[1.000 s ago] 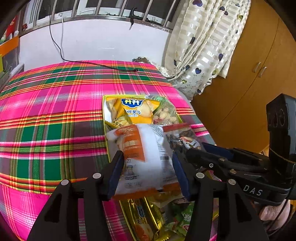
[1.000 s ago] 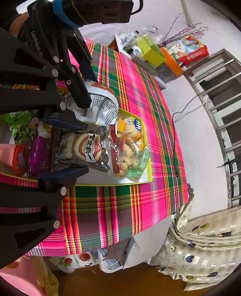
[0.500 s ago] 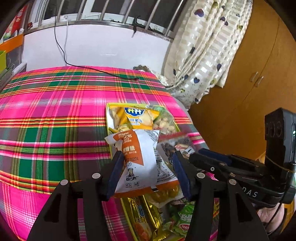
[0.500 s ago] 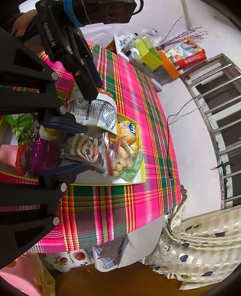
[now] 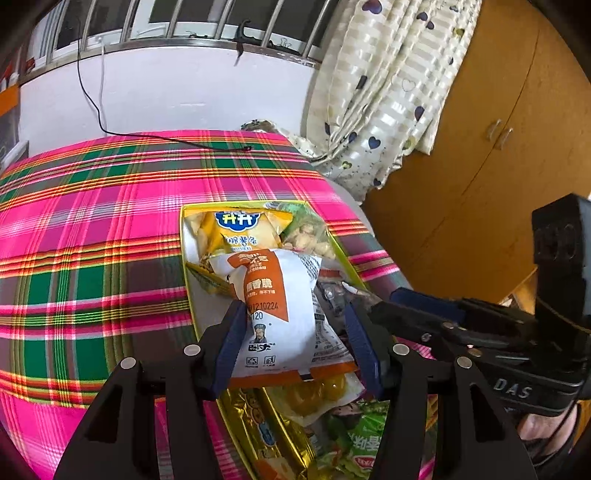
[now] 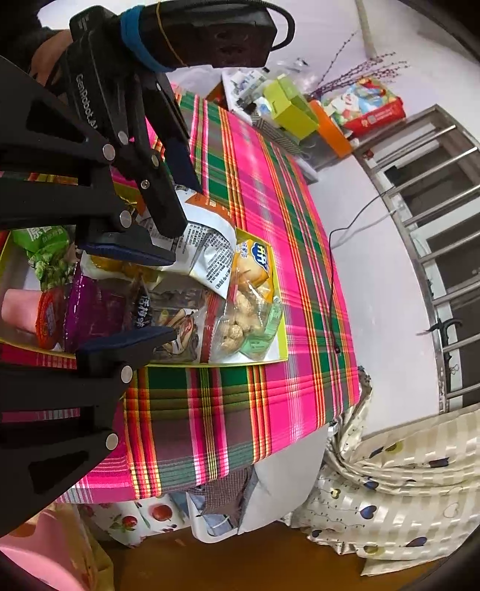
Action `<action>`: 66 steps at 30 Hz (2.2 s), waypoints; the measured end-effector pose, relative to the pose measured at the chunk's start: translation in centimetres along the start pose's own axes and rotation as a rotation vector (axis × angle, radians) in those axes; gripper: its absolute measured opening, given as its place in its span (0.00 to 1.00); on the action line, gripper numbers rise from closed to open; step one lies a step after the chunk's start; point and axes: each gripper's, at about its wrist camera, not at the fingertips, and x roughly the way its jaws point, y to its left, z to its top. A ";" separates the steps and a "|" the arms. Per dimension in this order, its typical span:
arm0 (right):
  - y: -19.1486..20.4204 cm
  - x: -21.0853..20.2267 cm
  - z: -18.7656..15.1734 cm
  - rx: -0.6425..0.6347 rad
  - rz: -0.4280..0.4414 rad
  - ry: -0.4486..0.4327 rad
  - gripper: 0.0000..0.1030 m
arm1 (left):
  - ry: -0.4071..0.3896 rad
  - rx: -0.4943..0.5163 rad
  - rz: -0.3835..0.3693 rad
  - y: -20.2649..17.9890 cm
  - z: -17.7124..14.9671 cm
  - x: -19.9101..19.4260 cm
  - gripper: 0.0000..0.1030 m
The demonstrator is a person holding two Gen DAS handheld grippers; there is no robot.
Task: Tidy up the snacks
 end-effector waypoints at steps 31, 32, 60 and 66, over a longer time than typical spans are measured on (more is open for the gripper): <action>4.8 -5.4 -5.5 -0.115 -0.103 -0.050 0.47 | -0.058 0.051 0.168 -2.5 -4.8 -6.7 0.55; 5.0 -5.6 -5.8 -0.117 -0.105 -0.050 0.48 | -0.056 0.052 0.170 -2.7 -5.0 -6.8 0.55; 7.4 -7.3 -11.4 -0.154 -0.157 -0.040 0.51 | -0.039 0.075 0.213 -3.9 -10.4 -9.5 0.55; 7.3 -6.6 -11.7 -0.151 -0.163 -0.025 0.51 | -0.018 0.055 0.195 -3.4 -10.8 -8.9 0.55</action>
